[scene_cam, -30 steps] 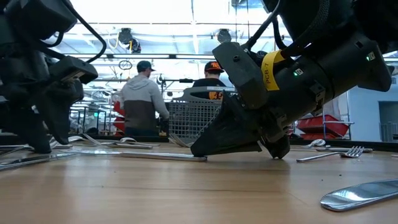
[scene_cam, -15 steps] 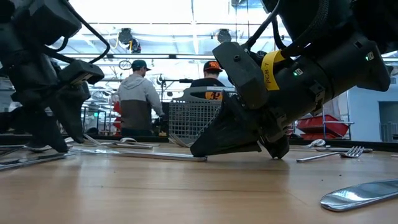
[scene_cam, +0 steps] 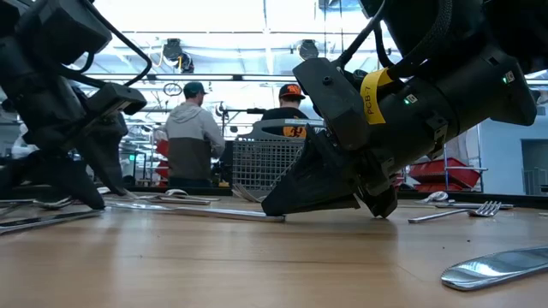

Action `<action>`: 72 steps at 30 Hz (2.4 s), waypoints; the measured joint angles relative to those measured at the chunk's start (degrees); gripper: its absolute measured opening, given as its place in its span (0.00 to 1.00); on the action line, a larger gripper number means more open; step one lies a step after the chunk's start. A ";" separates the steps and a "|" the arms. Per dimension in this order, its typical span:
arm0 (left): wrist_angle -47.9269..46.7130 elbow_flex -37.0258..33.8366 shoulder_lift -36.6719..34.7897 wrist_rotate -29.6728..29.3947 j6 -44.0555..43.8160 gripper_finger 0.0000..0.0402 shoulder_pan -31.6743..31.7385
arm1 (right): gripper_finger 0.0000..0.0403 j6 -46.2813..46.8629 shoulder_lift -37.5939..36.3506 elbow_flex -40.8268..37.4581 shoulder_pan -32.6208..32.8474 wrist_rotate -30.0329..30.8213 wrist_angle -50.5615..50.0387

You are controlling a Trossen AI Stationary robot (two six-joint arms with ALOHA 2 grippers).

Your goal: Sort silverware

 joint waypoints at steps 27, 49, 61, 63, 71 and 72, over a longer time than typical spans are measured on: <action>10.48 -3.37 1.90 -4.40 2.84 0.15 0.20 | 0.00 -1.13 0.00 0.00 0.04 -0.48 0.02; 10.94 -2.66 0.05 -3.67 5.90 0.00 0.09 | 0.00 -1.51 -0.04 0.00 0.09 -1.83 0.24; 12.81 -2.39 -0.33 -2.17 5.49 0.00 -0.03 | 0.00 -12.03 -1.66 -0.20 -0.12 -2.26 5.03; 13.17 -2.29 -0.35 -2.18 5.52 0.00 -0.02 | 0.01 -12.13 -1.74 -0.20 -0.26 -1.88 5.18; 13.73 -2.26 -0.44 -2.68 5.90 0.00 -0.02 | 0.19 -14.42 -1.95 -0.13 -0.44 -1.95 9.41; 13.71 -2.26 -0.44 -2.78 5.90 0.00 -0.02 | 0.22 -15.20 -2.24 -0.13 -0.44 -1.95 10.08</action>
